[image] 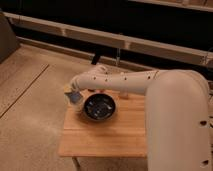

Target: Place the white sponge in the ceramic cup

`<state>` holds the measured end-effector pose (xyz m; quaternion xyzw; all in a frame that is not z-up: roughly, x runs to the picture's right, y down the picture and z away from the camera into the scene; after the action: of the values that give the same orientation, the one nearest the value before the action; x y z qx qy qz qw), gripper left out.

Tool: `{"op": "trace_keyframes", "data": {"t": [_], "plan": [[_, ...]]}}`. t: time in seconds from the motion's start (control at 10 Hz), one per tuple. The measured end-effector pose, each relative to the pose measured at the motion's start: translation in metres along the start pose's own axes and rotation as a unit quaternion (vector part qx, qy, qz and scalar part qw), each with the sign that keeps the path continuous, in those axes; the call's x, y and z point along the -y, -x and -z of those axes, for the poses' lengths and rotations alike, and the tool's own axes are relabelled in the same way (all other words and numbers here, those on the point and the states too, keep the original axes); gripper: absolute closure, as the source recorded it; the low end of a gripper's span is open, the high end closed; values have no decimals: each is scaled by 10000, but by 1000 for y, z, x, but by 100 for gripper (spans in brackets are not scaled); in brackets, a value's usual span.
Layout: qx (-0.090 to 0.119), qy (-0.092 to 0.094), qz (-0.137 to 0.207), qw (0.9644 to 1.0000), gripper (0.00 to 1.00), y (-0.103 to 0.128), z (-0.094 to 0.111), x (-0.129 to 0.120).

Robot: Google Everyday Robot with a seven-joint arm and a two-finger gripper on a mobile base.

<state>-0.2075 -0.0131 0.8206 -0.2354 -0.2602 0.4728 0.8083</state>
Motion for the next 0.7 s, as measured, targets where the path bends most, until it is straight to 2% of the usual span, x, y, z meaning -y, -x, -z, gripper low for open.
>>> {"op": "trace_keyframes", "data": {"t": [0.7], "plan": [[14,20,-23,10000,36,1,0,0]]}}
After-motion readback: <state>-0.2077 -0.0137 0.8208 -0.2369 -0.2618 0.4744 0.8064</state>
